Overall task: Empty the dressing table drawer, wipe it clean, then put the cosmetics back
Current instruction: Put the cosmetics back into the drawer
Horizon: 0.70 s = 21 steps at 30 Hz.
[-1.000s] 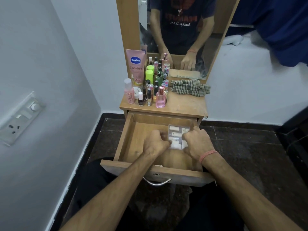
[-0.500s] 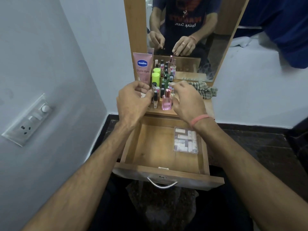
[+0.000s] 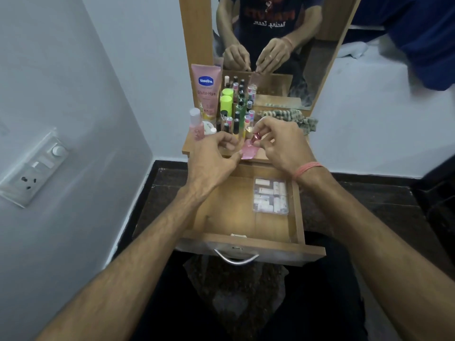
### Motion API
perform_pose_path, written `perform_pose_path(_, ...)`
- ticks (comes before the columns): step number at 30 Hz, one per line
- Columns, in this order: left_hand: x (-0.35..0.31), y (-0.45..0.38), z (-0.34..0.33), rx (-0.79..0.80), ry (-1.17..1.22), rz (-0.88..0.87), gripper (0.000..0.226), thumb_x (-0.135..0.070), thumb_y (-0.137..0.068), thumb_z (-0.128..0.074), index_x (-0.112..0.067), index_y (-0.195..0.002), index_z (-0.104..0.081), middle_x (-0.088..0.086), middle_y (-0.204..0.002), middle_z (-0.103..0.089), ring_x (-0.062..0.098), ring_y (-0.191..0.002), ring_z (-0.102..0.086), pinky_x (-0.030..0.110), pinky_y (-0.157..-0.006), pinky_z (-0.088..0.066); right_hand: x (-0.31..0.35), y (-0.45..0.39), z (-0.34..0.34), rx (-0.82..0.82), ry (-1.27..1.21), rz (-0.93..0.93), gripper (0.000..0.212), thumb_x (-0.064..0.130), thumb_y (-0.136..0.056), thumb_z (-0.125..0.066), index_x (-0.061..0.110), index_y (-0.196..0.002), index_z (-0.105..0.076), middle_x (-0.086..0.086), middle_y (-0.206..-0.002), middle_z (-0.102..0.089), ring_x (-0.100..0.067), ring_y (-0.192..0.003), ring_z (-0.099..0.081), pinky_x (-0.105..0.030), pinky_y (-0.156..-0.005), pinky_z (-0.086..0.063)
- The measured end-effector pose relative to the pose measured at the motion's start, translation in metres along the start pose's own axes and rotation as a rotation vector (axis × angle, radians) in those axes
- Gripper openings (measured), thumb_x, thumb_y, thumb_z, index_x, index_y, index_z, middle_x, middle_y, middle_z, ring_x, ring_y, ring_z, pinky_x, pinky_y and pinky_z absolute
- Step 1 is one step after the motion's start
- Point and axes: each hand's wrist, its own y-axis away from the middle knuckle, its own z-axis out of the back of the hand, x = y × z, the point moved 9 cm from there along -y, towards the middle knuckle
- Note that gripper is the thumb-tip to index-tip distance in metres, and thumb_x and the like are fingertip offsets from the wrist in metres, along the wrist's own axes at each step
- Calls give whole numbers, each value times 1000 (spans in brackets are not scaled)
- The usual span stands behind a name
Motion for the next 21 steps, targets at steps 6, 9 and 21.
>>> perform_pose_path(6, -6, 35, -53, 277, -21, -34, 31, -36, -85, -94, -38, -115, -84, -29, -96, -79, -14, -96, -70, 20, -94, -59, -35, 66, 7, 175, 2, -83, 23, 22, -83, -91, 27, -100, -76, 14, -88, -74, -4, -83, -70, -33, -81, -62)
perform_pose_path(9, -7, 58, -88, 430, -77, -54, 26, -34, -87, -92, -36, -112, -86, -25, -93, -80, -20, -83, -66, 8, -72, -53, -58, 99, -2, 259, 41, -136, 23, 23, -82, -92, 30, -95, -75, 17, -84, -73, -2, -82, -69, -35, -81, -62)
perform_pose_path(21, -5, 92, -141, 624, -83, -43, 21, -35, -86, -95, -36, -106, -87, -27, -92, -80, -20, -75, -65, 28, -89, -60, -94, 143, -17, 325, 115, -207, 21, 26, -83, -89, 34, -95, -74, 21, -84, -71, 5, -80, -64, -25, -76, -54)
